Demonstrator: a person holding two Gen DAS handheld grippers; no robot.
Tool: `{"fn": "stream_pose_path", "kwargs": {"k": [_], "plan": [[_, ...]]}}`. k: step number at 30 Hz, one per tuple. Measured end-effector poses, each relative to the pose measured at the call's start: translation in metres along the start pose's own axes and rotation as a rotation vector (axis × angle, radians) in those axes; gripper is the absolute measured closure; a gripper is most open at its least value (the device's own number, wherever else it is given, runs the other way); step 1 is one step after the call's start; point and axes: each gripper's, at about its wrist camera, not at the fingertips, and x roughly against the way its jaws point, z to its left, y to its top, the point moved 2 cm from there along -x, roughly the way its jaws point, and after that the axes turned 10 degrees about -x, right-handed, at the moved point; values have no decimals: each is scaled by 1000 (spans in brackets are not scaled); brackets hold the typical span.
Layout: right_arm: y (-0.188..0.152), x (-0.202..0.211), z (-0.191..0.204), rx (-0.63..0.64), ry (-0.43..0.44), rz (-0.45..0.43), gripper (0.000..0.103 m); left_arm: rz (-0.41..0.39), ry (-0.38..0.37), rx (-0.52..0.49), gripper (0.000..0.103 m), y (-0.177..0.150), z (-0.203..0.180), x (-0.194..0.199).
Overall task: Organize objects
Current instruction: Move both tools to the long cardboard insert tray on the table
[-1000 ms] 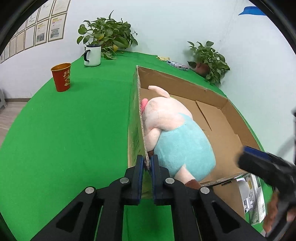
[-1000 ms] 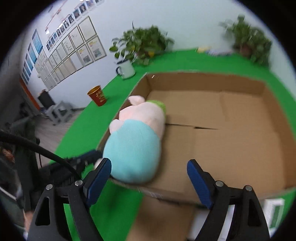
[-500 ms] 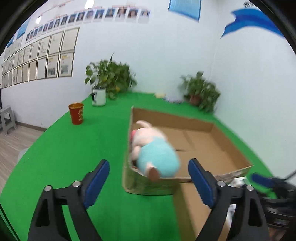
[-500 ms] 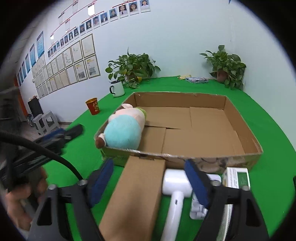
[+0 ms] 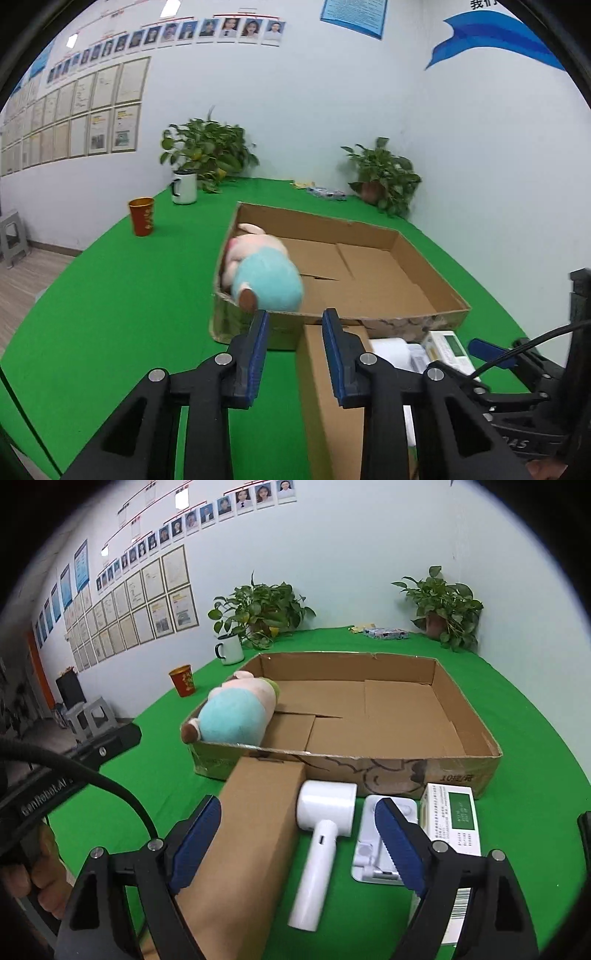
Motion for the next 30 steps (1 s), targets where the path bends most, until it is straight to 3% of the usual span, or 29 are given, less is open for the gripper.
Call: {"fn": "stream_pose_path", "kwargs": {"k": [1,2,3,5,14,17,20,26,30], "plan": [[-2,0,-2,-3,3,9,18,4,-14,3,61,0,0,1],[-3,1,-3,-9,14,17,18,2,-27,13,35,-1,-1,3],[-7,1,-4,-12,33,30,18,-11,-40,32,16,-2,0,6],[-16,2,-3,-6,60,62,18,-16,-74,62,14,-5,5,9],[-65,-4,34,19,194,245,18,150,-220,149,14,-36,21,-22],[-72,1,56,57,229,257,18,180,-227,136,14,-46,25,-25],[-71,13,72,86,295,226,17,157,-205,129,14,-47,40,-12],[-80,2,67,126,134,221,16,212,-209,158,14,-61,59,-14],[-87,-1,81,202,34,240,15,277,-348,214,14,-80,55,-34]]}}
